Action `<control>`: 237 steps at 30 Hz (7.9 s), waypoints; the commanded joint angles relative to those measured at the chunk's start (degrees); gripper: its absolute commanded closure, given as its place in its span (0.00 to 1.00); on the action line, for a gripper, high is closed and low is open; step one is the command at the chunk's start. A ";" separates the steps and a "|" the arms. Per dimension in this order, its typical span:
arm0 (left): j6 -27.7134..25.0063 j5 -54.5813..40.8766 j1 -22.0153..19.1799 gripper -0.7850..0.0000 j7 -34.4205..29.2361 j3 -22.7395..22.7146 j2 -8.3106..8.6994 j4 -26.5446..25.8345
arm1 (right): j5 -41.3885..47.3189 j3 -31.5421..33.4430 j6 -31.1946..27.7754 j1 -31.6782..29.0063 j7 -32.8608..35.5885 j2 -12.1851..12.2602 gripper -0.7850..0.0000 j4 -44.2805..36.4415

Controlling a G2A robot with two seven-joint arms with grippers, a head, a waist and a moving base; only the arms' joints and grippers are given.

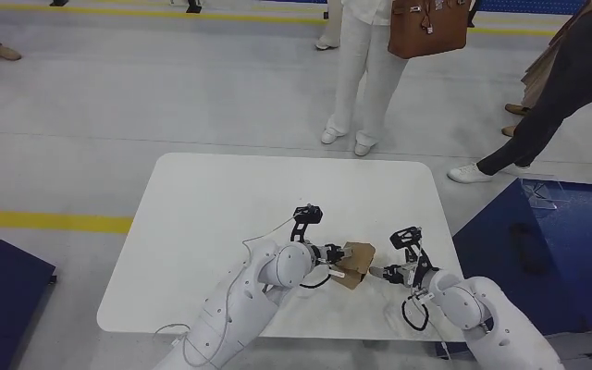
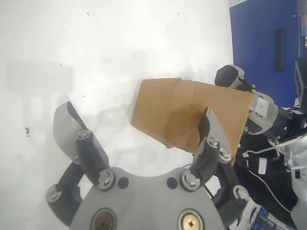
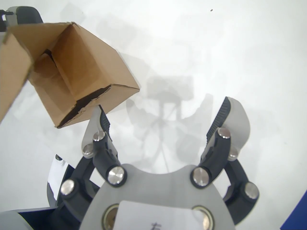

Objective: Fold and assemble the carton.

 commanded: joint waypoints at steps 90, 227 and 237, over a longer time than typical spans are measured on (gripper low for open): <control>-0.66 -0.71 -0.88 0.00 -1.09 -0.92 -2.20 4.27 | -7.32 1.48 0.49 -3.58 -11.74 -3.83 0.00 -2.75; -6.36 36.48 25.52 0.00 30.11 -0.45 3.52 -26.45 | 4.80 5.52 7.54 3.34 -16.33 -10.63 0.00 2.16; 5.23 47.85 26.24 0.00 43.59 6.00 1.47 -14.09 | 4.80 5.52 7.54 3.34 -16.33 -10.63 0.00 2.16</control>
